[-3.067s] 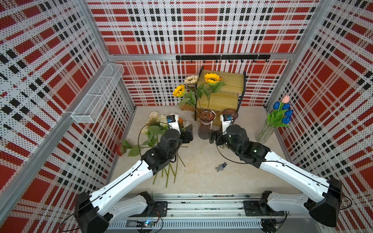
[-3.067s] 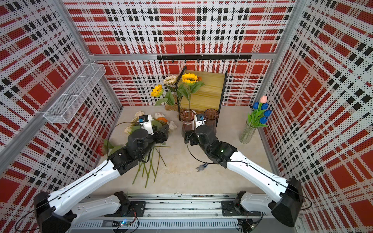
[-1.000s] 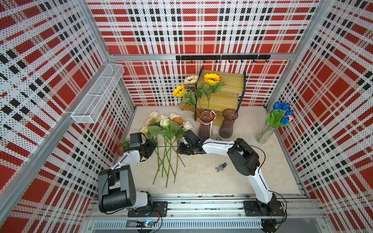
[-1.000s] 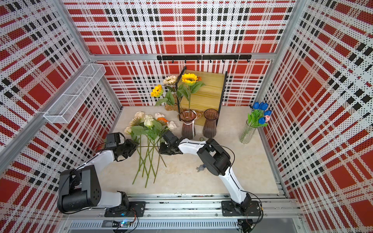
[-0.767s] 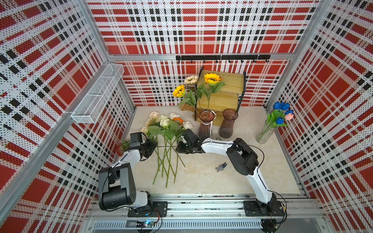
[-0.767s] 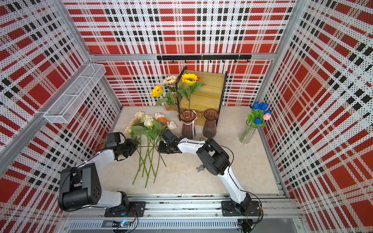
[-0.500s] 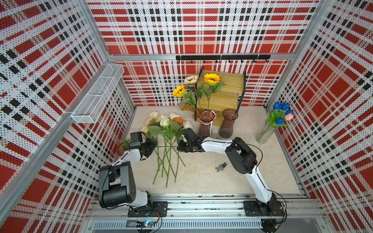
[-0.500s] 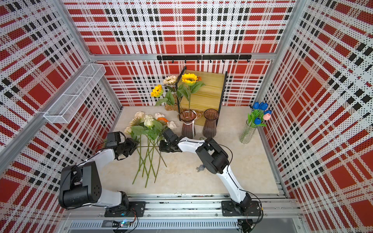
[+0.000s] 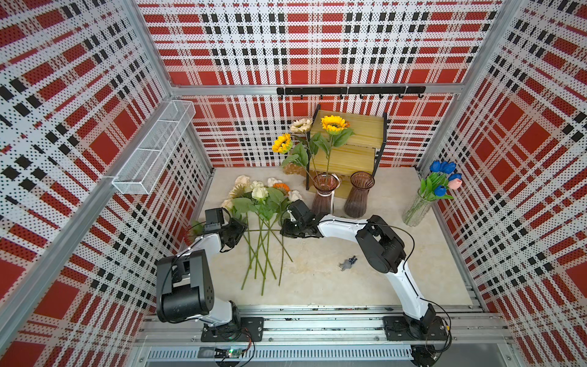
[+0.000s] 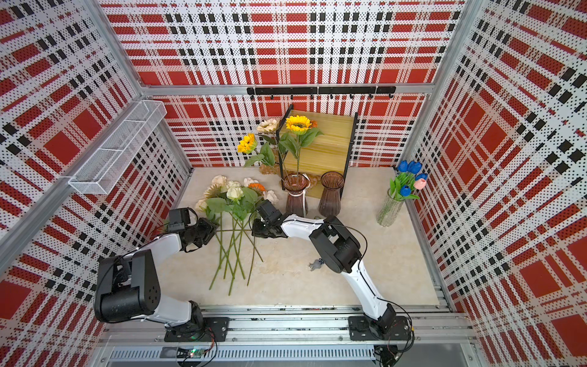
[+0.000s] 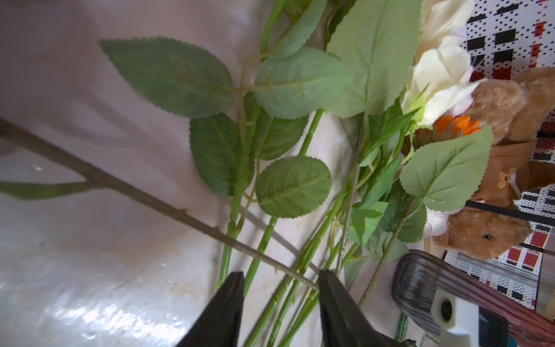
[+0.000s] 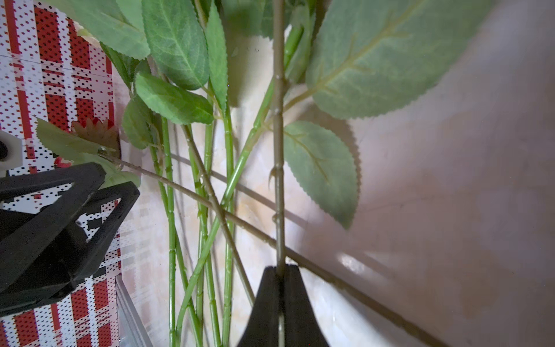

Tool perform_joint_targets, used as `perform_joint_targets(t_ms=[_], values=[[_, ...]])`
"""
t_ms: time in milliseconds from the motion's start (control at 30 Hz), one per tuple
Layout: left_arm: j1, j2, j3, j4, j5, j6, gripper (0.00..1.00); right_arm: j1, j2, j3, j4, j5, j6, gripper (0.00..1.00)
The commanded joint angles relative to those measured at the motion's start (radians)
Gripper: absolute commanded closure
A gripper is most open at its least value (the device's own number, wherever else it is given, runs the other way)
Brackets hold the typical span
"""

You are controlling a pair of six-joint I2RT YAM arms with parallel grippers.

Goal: Arrange the flowers in different vases according to their variety
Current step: Pick up the flower at the center of the board.

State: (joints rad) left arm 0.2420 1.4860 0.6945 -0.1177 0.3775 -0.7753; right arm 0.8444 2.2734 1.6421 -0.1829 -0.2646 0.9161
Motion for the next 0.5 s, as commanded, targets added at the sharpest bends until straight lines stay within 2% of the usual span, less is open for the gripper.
perform_joint_targets(t_ms=[0,467], values=[[0.022,0.012,0.005,0.042,-0.001,-0.014,0.55,0.009,-0.107,-0.016,-0.013,0.035,-0.031,1.0],[0.018,0.088,0.004,0.093,0.026,-0.043,0.62,0.051,-0.212,-0.047,-0.039,0.082,-0.05,1.0]])
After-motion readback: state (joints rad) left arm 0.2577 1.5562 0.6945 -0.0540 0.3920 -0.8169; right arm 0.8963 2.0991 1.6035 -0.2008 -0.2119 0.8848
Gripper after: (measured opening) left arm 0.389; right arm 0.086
